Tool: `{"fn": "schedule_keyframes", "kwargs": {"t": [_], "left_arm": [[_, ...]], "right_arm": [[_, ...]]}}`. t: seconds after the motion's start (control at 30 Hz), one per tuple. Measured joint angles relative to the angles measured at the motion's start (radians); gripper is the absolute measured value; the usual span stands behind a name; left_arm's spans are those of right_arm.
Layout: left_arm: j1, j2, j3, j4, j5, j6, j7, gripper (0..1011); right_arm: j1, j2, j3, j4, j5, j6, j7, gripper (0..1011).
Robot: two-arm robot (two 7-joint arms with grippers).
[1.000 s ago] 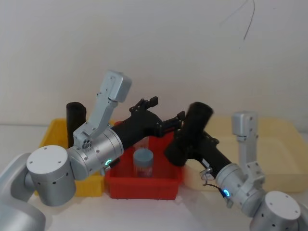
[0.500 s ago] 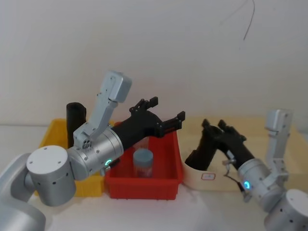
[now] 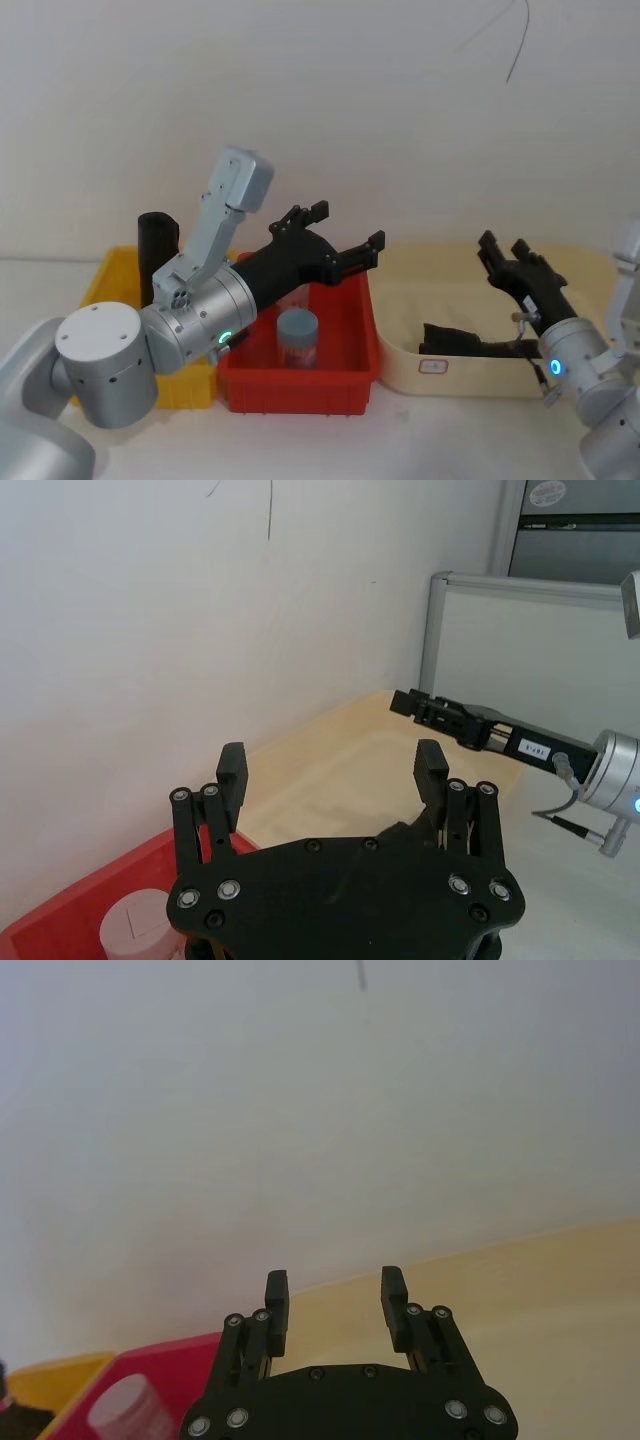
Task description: Pick up the garbage bag with the one hand and transfer it to the other hand.
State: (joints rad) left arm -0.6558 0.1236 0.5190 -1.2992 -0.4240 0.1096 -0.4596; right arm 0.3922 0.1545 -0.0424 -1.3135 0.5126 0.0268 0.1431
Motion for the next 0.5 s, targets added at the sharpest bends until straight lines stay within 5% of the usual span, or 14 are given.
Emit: {"fn": "schedule_keyframes", "kwargs": {"t": [0.5], "left_arm": [[0.001,0.001,0.000,-0.001,0.000,0.000,0.005,1001]], "right_arm": [[-0.002,0.043,0.001,-0.037,-0.066,0.056,-0.063,560]]}}
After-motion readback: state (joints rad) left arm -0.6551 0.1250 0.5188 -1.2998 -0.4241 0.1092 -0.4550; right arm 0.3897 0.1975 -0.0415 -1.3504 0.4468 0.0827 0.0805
